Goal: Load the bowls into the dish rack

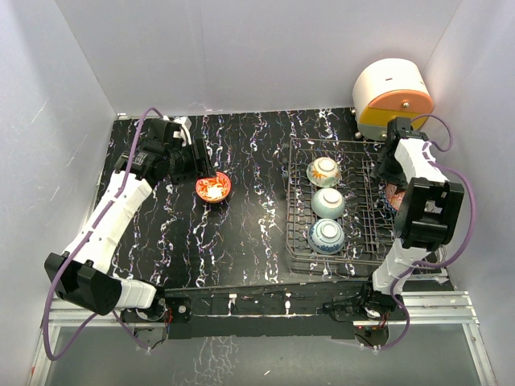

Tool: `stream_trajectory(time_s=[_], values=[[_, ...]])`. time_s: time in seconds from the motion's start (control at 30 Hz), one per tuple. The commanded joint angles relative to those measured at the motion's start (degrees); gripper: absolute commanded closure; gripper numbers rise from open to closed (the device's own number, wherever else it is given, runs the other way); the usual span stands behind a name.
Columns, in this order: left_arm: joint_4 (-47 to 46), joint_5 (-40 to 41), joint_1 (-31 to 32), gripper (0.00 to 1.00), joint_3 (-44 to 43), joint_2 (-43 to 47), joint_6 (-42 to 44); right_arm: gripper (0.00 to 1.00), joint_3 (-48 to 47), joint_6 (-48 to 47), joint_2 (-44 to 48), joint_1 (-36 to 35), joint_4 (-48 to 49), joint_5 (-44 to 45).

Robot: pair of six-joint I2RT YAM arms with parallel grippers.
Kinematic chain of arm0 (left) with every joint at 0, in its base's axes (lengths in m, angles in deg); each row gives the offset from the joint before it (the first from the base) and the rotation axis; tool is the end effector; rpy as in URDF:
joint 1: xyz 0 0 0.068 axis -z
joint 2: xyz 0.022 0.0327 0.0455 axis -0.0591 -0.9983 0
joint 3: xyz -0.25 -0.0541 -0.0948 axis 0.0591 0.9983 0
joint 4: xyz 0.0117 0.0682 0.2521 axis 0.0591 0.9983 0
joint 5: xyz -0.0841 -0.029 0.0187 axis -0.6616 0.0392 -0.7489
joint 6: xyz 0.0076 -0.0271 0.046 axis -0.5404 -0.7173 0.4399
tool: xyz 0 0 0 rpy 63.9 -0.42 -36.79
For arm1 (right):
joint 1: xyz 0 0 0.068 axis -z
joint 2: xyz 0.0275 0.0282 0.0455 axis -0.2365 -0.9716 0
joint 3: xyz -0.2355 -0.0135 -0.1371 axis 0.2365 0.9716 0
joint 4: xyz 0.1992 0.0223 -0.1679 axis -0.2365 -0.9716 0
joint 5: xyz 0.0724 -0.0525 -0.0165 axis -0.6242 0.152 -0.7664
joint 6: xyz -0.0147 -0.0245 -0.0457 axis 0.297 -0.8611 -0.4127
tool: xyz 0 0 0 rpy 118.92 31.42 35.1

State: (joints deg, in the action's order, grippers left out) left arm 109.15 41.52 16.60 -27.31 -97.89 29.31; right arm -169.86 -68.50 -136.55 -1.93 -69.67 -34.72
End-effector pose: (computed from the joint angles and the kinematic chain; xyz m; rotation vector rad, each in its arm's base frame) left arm 0.2639 -0.1005 0.3751 -0.0739 2.3473 -0.5515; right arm 0.3552 -0.0835 0.2260 0.8115 2.7481 -0.3616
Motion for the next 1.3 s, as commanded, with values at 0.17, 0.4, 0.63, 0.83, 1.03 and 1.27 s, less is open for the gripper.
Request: stream_trajectory(time_s=[0.17, 0.4, 0.63, 0.83, 1.03, 1.27], values=[[1.6, 1.6, -0.1, 0.35, 0.1, 0.2, 1.3, 0.72, 1.2, 0.0, -0.9, 0.3, 6.4, 0.9], [2.8, 2.1, -0.1, 0.35, -0.8, 0.1, 0.9, 0.92, 5.1, -0.1, 4.5, 0.3, 9.6, -2.9], [4.8, 3.7, -0.1, 0.35, -2.9, 0.0, -0.5, 0.92, 8.6, 6.2, 17.5, 0.3, 21.1, -13.6], [4.5, 1.5, -0.1, 0.35, -3.3, -0.1, -2.0, 0.92, 15.5, 18.5, 22.1, 0.7, 39.6, -25.4], [4.6, 1.2, -0.1, 0.35, -3.8, 0.6, -2.2, 0.92, 25.4, 27.9, 21.0, 0.9, 62.6, -27.3], [4.8, 1.6, -0.1, 0.36, -3.6, 1.7, -1.9, 0.92, 35.6, 35.8, 19.1, 1.6, 83.9, -26.2]])
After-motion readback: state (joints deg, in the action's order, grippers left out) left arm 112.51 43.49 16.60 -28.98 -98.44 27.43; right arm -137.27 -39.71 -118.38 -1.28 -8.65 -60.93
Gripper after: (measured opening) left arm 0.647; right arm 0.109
